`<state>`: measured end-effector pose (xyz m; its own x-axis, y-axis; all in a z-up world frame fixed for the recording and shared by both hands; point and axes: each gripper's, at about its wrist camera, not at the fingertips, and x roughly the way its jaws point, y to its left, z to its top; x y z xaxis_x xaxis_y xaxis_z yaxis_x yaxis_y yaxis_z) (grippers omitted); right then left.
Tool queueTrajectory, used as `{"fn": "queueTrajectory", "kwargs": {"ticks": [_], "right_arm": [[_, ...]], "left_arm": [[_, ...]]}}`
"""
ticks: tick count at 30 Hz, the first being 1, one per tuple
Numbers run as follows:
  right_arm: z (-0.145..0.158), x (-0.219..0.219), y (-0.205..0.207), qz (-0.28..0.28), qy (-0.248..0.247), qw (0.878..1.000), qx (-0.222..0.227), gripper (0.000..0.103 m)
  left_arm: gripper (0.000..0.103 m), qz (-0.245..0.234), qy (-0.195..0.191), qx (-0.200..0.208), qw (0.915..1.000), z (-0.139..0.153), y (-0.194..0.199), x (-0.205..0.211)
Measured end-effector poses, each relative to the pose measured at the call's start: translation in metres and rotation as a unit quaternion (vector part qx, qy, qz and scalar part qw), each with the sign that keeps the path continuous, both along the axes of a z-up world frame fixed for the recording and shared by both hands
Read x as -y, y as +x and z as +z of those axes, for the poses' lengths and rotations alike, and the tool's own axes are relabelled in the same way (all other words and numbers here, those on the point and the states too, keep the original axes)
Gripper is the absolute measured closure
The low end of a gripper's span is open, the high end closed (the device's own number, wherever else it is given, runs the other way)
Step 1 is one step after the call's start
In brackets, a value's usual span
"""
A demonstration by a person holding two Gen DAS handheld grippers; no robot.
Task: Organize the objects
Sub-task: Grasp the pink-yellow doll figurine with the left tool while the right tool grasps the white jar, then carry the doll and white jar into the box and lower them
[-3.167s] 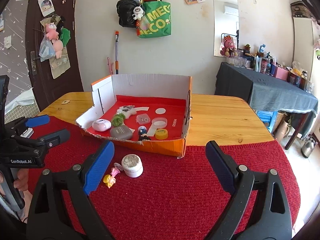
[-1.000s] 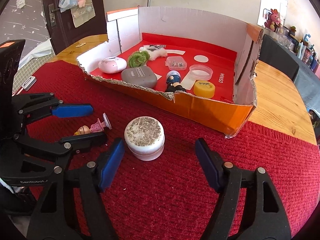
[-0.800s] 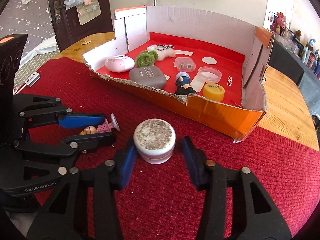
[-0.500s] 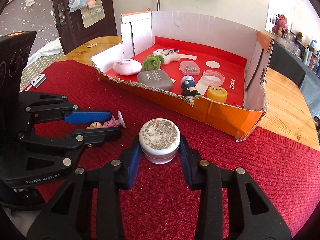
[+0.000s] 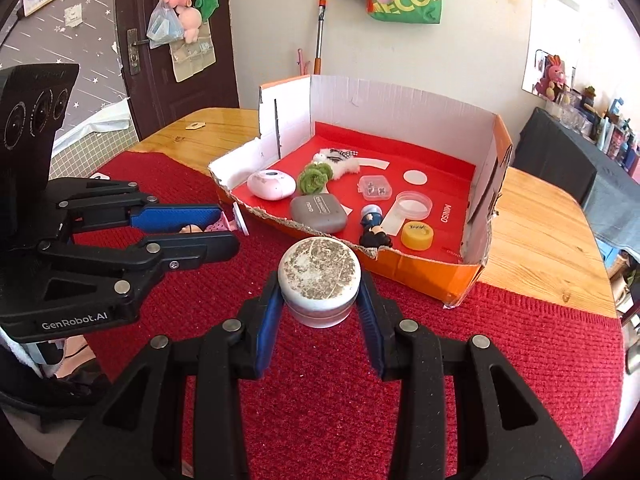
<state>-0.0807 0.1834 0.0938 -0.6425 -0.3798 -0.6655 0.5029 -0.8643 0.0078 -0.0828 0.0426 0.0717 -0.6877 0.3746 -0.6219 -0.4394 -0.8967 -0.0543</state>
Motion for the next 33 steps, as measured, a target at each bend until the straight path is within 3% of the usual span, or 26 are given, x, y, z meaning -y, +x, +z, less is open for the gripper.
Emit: {"fn": "queueTrajectory", "kwargs": {"ticks": [10,16,21,33], "right_arm": [[0.015,0.001,-0.011,-0.018,-0.006,1.0,-0.005,0.068],[0.035,0.006,-0.041,-0.053,0.027,0.998,-0.019,0.068],[0.046,0.011,-0.08,-0.08,0.058,0.995,-0.012,0.068],[0.03,0.024,-0.159,-0.107,0.116,0.986,0.044,0.068]], "left_arm": [[0.08,-0.003,0.021,0.012,0.9997,0.014,-0.026,0.007],[0.08,-0.008,0.022,0.023,0.9995,0.03,-0.074,0.006],[0.08,-0.02,0.027,0.058,0.9977,0.037,-0.121,0.0],[0.08,-0.001,-0.007,0.114,0.9935,0.031,-0.213,-0.017]]}}
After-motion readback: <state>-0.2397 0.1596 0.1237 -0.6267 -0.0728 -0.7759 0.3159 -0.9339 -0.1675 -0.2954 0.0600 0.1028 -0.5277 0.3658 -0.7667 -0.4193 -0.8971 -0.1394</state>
